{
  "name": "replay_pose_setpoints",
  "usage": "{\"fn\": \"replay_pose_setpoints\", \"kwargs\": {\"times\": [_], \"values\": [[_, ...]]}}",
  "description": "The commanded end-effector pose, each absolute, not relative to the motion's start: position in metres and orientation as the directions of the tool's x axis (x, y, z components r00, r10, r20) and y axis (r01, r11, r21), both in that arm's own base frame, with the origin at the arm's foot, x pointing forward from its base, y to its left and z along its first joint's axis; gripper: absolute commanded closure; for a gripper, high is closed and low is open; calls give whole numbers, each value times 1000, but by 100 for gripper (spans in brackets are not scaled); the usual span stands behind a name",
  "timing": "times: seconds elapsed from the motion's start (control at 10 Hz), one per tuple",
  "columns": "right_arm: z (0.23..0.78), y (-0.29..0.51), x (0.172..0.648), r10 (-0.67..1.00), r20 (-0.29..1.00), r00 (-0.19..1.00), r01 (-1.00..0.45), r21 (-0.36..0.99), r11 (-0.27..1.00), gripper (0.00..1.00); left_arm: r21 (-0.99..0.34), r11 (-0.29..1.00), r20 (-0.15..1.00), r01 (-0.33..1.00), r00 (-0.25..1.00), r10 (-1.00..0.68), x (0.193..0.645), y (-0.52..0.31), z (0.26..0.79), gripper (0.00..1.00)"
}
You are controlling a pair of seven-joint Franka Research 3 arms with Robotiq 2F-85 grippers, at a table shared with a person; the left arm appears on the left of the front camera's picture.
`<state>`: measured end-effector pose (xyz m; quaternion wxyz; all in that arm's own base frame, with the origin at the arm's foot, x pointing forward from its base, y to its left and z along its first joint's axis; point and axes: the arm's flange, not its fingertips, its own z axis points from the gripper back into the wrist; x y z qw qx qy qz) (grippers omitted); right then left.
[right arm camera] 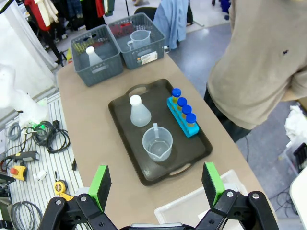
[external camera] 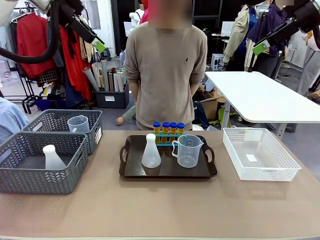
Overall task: Prepare the laboratory tools.
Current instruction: Pick up one Small flask and place it on the Handle tray.
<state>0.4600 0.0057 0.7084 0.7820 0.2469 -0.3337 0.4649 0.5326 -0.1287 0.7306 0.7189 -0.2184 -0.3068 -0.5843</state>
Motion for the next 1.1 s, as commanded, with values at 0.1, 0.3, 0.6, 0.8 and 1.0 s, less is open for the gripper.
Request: {"fn": "replay_pose_setpoints", "kwargs": {"times": [0.1,0.3,0.6,0.8,1.0], "values": [[709,7,459,560,756,340,-894,75,441,0,61,209,717,976,103,-690,535,-128,734,0],[709,7,459,560,756,340,-894,75,441,0,44,219,696,975,127,-706,533,-130,731,0],[709,7,459,560,756,340,-894,75,441,0,44,219,696,975,127,-706,533,-130,731,0],[709,7,459,560,756,340,-894,75,441,0,44,219,696,975,127,-706,533,-130,731,0],[709,7,459,560,756,340,-894,75,441,0,44,219,696,975,127,-706,533,-130,731,0]]}}
